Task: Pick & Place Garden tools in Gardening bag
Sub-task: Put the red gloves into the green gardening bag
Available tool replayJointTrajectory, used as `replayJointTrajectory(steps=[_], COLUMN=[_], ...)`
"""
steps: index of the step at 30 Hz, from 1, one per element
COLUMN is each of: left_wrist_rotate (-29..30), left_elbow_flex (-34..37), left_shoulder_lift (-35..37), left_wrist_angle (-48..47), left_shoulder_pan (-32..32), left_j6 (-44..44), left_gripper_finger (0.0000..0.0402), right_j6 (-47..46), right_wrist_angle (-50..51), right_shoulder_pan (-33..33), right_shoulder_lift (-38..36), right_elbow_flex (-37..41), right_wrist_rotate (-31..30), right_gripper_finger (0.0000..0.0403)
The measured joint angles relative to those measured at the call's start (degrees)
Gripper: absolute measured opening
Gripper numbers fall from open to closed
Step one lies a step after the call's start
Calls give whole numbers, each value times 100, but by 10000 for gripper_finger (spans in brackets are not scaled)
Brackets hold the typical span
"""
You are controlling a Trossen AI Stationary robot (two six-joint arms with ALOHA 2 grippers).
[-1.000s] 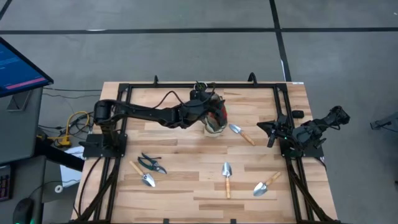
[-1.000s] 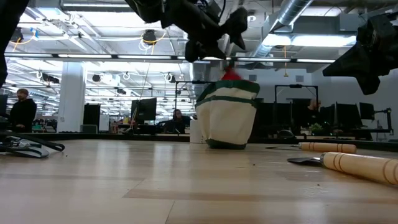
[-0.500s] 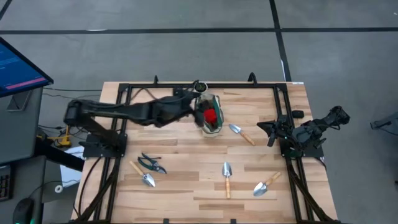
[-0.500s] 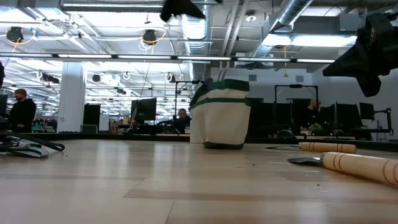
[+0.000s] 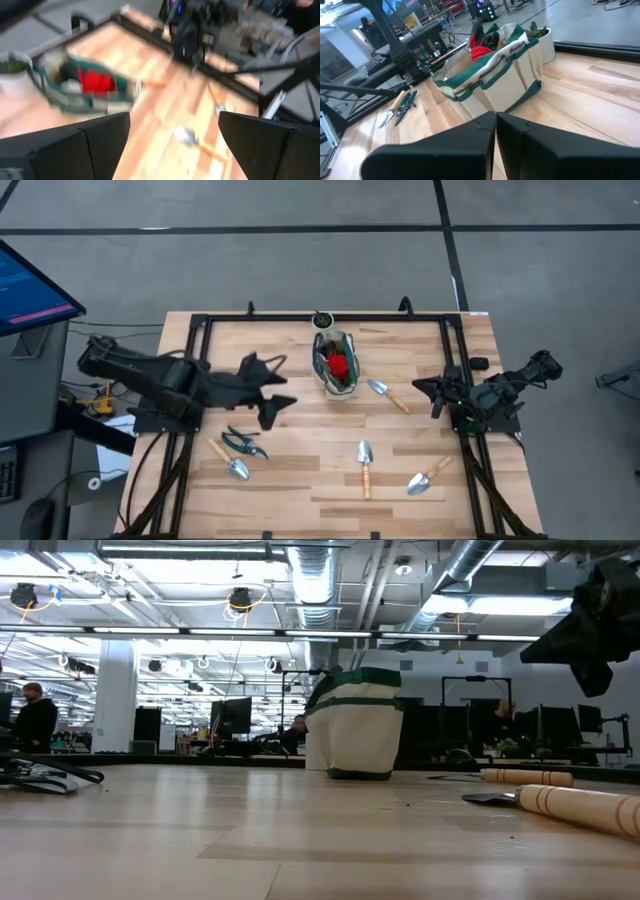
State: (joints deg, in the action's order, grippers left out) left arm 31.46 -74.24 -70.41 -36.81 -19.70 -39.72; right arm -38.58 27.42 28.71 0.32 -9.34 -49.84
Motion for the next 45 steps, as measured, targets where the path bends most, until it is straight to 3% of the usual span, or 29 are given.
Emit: replayJointTrajectory(steps=[7,13,27,35,45], left_wrist_rotate=[-39,-33,2,-83,-92], left_elbow_flex=[6,4,4,4,4], left_shoulder_lift=[-59,128,722,719,719], left_wrist_angle=[-336,-346,-350,-351,-348], left_shoulder_pan=[-289,-287,-284,-282,-282], left_j6=[-492,-507,-10,229,351], left_gripper_finger=[296,296,296,296,296], right_j6=[185,303,963,1244,1521], right_wrist_angle=[-440,-1162,-1455,-1440,-1428], right_shoulder_pan=[0,-100,-790,-1225,-2039], right_shoulder_lift=[22,566,3289,4820,6135], right_elbow_flex=[0,-68,-1807,-2836,-3957], right_wrist_rotate=[361,345,527,961,1449], right_gripper_finger=[60,72,72,72,72])
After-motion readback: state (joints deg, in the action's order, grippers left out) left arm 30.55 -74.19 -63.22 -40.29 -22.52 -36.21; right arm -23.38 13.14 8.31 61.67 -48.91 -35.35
